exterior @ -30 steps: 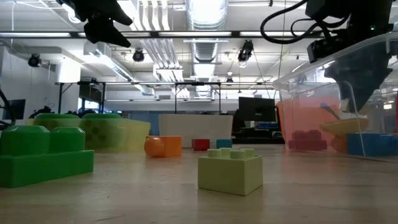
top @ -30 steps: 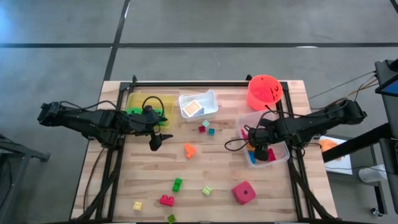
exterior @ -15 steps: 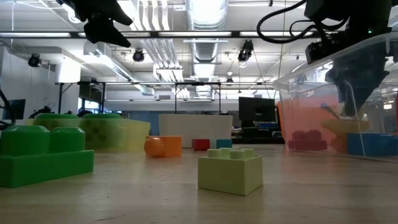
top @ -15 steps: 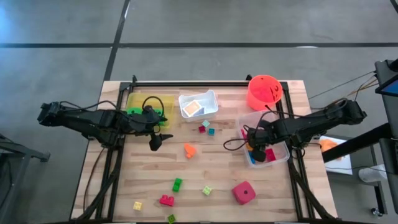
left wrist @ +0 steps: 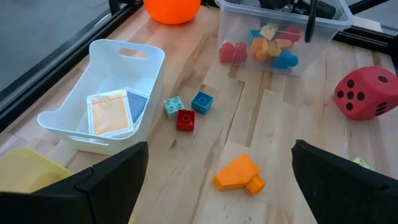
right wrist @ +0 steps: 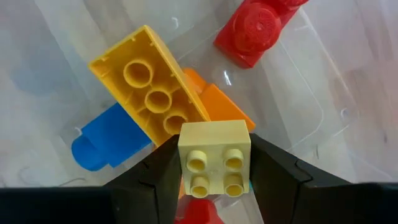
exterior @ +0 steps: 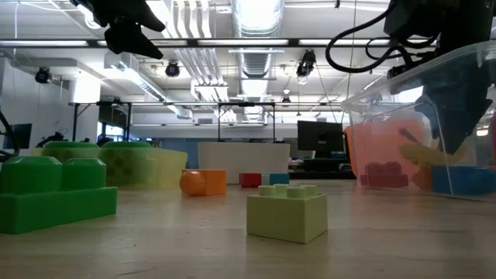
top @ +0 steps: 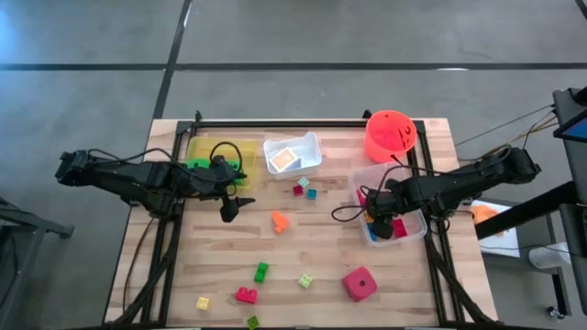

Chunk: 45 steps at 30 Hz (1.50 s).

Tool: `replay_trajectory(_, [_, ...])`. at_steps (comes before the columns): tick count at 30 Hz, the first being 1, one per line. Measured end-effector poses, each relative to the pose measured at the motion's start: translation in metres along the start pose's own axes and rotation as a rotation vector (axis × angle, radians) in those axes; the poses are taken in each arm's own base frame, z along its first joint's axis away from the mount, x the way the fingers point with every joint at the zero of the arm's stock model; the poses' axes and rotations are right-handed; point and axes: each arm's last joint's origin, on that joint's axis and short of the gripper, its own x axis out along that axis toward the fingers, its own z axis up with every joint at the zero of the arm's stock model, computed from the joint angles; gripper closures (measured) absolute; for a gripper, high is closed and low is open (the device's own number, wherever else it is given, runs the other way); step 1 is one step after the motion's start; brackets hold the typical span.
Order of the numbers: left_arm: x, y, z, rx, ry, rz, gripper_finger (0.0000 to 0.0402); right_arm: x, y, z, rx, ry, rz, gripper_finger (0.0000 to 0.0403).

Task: Pick & Place Toys
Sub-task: Put the yellow game piece into the transparent bin, then put the red dice into the yellow bin

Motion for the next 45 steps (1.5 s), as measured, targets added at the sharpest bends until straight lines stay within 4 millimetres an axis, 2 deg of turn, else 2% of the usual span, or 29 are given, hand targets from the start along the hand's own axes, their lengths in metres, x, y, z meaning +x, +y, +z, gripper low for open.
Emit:
replay_trajectory(13, [0.0000,0.0000,0.0000,0.000,0.000,0.000,0.0020,-0.0028,0.0017,0.0018,0.034,0.004,0.026,0.0238])
replay_trajectory(31, [0.0000,0.0000,0.0000,-0.003,0.000,0.000,0.0020,-0.0030,0.0023,0.0004,0.168,0.040,0.054,0.0235])
replay_trajectory(34, [0.0000,0.0000,0.0000,-0.003,0.000,0.000,0.0020,-0.0030,0.0025,0.0003,0.189,0.044,0.057,0.0215])
replay_trajectory(42, [0.0000,0.0000,0.0000,-0.006,0.000,0.000,0.0020,-0.0031,0.0029,0.0003,0.203,0.052,0.068,0.0106])
replay_trajectory(45, [0.0000,0.0000,0.0000,-0.006,0.000,0.000,0.0020,-0.0032,0.0037,-0.0001,0.203,0.071,0.093,0.0078])
